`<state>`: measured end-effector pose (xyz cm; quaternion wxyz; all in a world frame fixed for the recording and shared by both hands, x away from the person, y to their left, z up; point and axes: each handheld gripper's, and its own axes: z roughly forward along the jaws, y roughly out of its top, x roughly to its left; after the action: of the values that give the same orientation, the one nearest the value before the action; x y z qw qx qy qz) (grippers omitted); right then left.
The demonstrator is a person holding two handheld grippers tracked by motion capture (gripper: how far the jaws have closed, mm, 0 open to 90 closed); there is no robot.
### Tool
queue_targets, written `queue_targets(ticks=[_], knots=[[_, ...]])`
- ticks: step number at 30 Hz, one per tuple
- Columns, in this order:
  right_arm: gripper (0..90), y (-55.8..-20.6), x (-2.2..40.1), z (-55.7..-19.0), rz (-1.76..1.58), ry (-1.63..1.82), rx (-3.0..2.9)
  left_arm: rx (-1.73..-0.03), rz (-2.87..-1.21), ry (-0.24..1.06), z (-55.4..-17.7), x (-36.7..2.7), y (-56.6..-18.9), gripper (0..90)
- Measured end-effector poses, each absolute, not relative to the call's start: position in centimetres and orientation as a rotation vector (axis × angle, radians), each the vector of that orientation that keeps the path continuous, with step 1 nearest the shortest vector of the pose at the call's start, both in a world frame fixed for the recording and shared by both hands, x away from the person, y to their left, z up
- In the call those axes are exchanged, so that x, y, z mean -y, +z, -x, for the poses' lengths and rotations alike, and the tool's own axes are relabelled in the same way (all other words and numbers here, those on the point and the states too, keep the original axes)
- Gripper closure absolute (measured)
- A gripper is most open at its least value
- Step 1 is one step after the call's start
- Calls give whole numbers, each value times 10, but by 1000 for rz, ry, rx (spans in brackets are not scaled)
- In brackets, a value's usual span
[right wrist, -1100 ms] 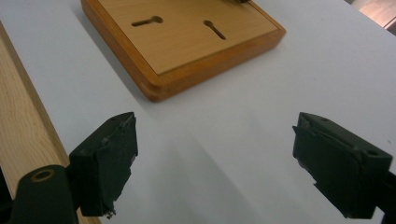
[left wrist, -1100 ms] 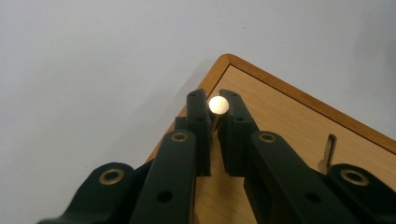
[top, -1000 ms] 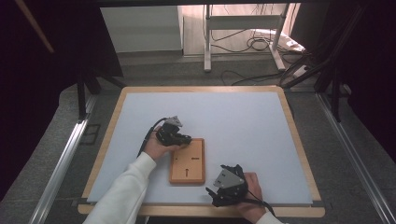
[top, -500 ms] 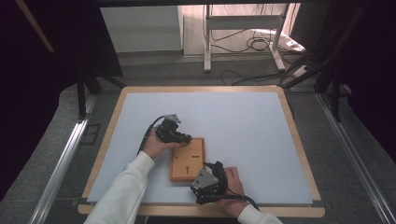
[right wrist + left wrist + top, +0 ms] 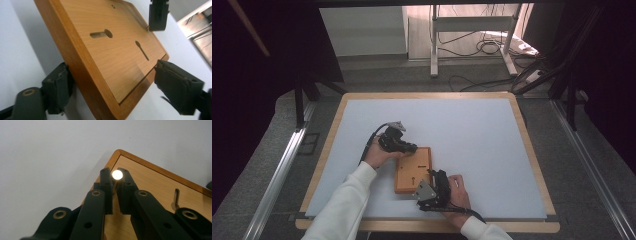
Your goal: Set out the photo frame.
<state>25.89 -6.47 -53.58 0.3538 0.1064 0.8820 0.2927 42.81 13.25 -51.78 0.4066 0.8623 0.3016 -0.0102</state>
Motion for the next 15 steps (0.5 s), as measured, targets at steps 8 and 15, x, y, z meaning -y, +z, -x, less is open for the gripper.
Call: queue_targets(ticks=[8,15], knots=[[279,-528,63,-262,-267,763,-2274,-764,-2197,37,-425,-129,-516,841],[361,-516,66,-265,-249,784,-2270,-770,-2196,82,-424,-128,-515,801]])
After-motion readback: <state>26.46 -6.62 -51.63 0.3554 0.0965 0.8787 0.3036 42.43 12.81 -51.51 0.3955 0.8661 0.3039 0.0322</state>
